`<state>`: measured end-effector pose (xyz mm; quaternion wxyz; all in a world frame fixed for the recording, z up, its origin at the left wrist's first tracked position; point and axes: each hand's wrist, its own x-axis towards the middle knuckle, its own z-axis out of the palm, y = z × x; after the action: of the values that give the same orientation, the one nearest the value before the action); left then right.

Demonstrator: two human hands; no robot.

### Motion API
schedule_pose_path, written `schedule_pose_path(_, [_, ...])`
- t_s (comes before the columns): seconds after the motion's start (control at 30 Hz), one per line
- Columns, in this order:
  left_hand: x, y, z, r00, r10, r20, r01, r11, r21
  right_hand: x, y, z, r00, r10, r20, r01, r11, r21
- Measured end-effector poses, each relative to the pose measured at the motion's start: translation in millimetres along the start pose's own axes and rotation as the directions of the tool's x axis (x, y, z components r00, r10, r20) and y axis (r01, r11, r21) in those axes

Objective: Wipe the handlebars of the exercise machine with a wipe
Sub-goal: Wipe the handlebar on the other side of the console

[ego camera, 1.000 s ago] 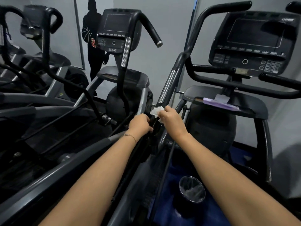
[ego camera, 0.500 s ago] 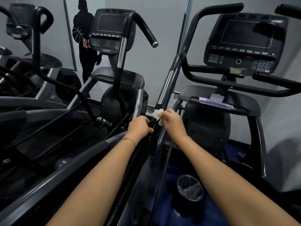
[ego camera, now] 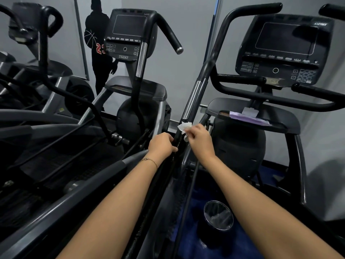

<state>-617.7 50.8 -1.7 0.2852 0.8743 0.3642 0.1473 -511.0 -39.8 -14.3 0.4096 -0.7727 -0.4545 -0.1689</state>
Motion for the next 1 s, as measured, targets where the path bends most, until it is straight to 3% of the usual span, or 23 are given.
schedule_pose_path(0.1, [1,0,-1,1.000,-0.002,0.008,0.002,1.000,-0.010,-12,2,-2,0.995,-0.083,0.062,0.081,0.996,0.029])
schedule_pose_path(0.3, [-4,-1,0,1.000,0.012,-0.014,-0.012,1.000,-0.009,3,-4,-5,0.995,-0.020,0.094,0.016,0.999,0.037])
schedule_pose_path(0.43, [-4,-2,-1,1.000,0.019,-0.005,-0.019,1.000,-0.014,1,-2,-2,0.936,-0.206,0.284,0.243,0.965,-0.102])
schedule_pose_path(0.5, [-6,-2,-1,1.000,0.014,-0.009,-0.014,1.000,-0.019,10,-1,-9,0.952,-0.170,0.254,0.203,0.973,-0.110])
schedule_pose_path(0.6, [-8,-1,-2,1.000,0.009,-0.013,-0.010,1.000,-0.021,10,1,-6,0.933,-0.320,0.166,0.356,0.893,-0.276])
schedule_pose_path(0.73, [-12,1,-3,0.999,0.031,-0.011,-0.031,0.999,-0.007,6,6,-9,0.846,-0.437,0.307,0.522,0.797,-0.304])
schedule_pose_path(0.9, [-15,2,-4,0.999,0.032,-0.020,-0.033,0.999,-0.012,18,4,-9,0.903,-0.377,0.205,0.425,0.853,-0.302])
schedule_pose_path(1.0, [-13,1,-3,0.999,0.035,-0.021,-0.035,0.999,0.004,-1,5,-4,0.869,-0.423,0.256,0.482,0.840,-0.247])
